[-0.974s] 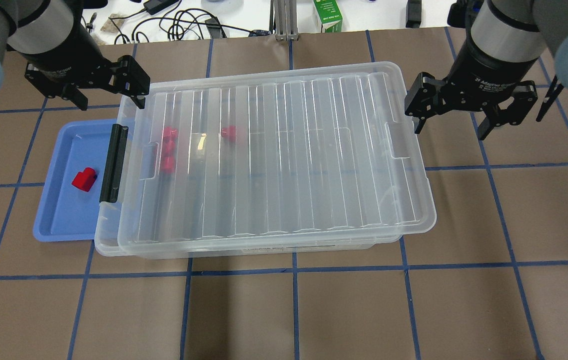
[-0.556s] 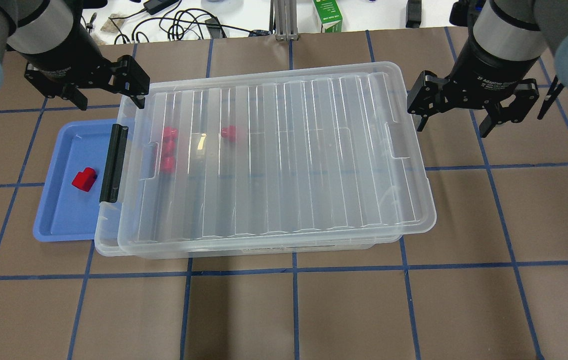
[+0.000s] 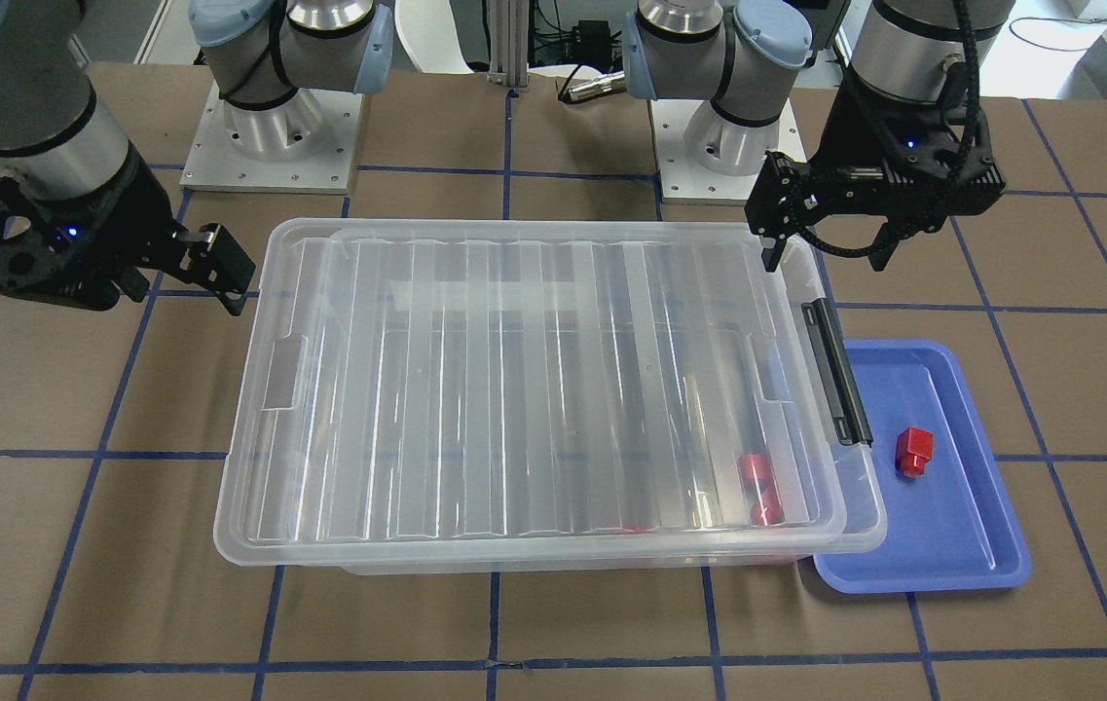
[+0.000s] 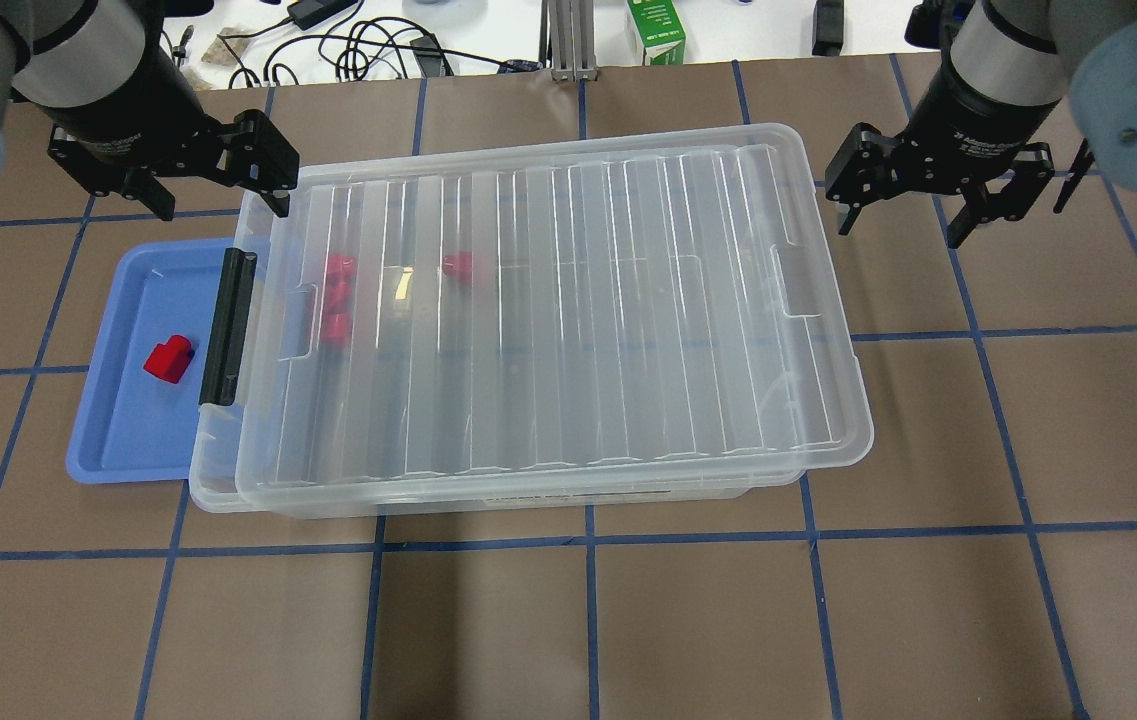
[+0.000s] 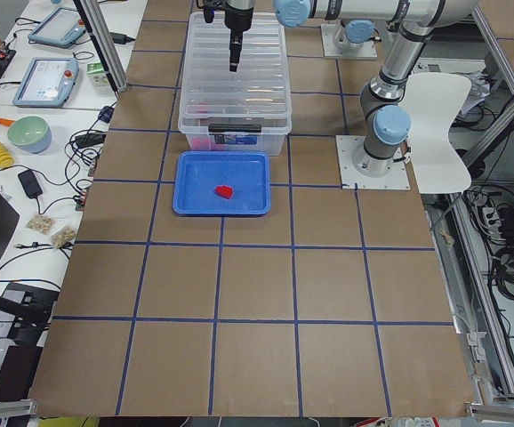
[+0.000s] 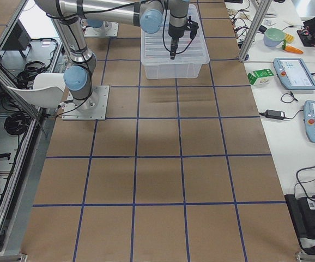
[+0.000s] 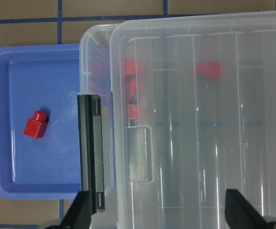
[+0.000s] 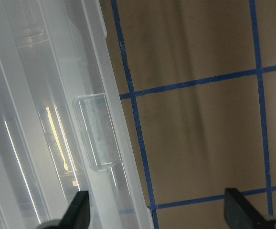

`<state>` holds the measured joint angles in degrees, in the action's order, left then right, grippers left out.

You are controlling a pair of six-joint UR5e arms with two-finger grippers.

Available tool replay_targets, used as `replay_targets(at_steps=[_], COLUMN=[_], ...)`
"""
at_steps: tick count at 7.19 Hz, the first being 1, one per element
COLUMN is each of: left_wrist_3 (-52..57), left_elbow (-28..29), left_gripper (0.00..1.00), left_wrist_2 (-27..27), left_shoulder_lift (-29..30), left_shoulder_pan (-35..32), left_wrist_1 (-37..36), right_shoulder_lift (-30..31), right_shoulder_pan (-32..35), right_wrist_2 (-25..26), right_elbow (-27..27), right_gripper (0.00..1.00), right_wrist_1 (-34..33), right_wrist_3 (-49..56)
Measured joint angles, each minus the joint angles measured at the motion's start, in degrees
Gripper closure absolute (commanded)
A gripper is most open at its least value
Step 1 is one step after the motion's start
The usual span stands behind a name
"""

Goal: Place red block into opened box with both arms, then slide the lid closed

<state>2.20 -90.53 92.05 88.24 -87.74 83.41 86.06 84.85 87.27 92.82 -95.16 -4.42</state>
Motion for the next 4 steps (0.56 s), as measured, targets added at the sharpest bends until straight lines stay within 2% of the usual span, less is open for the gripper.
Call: replay_targets(at_steps=[4], left_wrist_3=[0.00], left_elbow=[0.00], left_gripper=[0.00], left_wrist_2=[0.01], left_shoulder_lift=[0.00], left_shoulder_pan=[0.03], left_wrist_1=[-0.09], right_shoulder_lift=[-5.52], right_shoulder_pan=[0.25], right_wrist_2=[-0.19], right_elbow=[0.01], right_gripper=[0.00], right_wrist_1=[-1.99], right_wrist_3=[2.71])
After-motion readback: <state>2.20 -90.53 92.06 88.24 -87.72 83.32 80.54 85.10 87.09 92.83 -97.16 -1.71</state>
